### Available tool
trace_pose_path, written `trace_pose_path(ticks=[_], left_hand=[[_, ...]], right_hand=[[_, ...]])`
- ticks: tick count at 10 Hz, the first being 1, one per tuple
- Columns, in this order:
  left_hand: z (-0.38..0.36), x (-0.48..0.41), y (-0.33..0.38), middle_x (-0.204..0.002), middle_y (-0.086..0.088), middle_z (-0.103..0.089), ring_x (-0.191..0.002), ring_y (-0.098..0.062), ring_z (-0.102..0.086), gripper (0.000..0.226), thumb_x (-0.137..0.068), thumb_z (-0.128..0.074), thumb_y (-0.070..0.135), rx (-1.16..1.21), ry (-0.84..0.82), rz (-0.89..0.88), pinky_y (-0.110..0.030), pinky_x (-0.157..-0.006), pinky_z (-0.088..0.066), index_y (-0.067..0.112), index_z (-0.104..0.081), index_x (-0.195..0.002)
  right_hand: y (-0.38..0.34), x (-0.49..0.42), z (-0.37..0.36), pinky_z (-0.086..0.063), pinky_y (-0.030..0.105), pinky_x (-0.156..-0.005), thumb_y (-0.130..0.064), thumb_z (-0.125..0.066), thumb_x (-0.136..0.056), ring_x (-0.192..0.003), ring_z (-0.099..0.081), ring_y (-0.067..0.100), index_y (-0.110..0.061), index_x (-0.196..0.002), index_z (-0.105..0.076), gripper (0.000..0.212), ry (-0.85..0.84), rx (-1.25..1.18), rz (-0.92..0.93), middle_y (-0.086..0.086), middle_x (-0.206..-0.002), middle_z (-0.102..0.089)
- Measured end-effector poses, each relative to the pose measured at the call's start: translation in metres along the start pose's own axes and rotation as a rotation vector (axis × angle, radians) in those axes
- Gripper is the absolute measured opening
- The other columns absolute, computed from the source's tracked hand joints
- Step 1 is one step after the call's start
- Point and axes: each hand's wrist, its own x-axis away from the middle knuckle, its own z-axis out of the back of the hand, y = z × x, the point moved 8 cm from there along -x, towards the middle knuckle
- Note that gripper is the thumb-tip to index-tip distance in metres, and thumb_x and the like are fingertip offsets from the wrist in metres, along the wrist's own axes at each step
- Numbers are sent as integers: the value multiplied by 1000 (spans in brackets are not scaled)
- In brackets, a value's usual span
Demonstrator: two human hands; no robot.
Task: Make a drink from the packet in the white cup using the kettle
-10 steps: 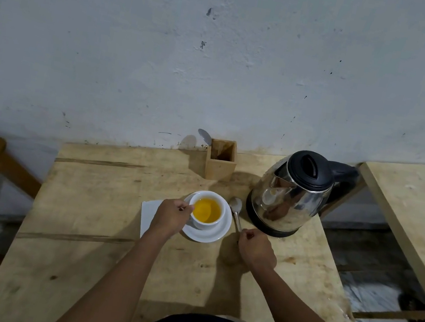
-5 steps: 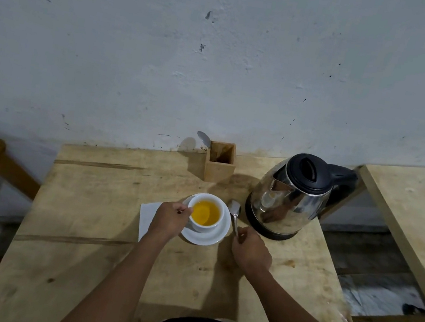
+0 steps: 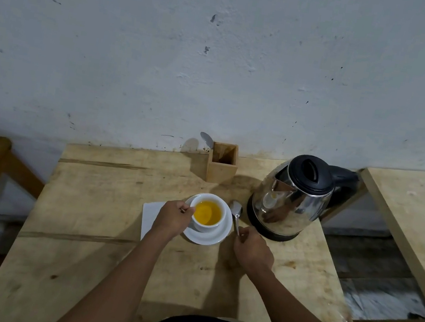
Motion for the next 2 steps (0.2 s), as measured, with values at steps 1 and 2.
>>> trace_pose_path(ticks=[1, 2], left_hand=[[-1, 0, 0, -87, -6, -66, -82, -21, -61, 19, -92, -59, 31, -14, -3, -20, -28, -68, -41, 14, -67, -90], [1, 0, -1, -104, -7, -71, -93, -22, -64, 30, -92, -58, 35, -62, 14, -20, -30, -72, -45, 13, -69, -108]], right_hand=[[0, 2, 4, -48, 33, -77, -38, -54, -92, -100, -66, 24, -30, -113, -59, 24, 13, 5, 20, -2, -108, -70], [-3, 0, 11, -49, 33, -76, -40, -52, -93, -95, -67, 23, -27, -110, -58, 22, 68, -22, 57, -2, -101, -70]])
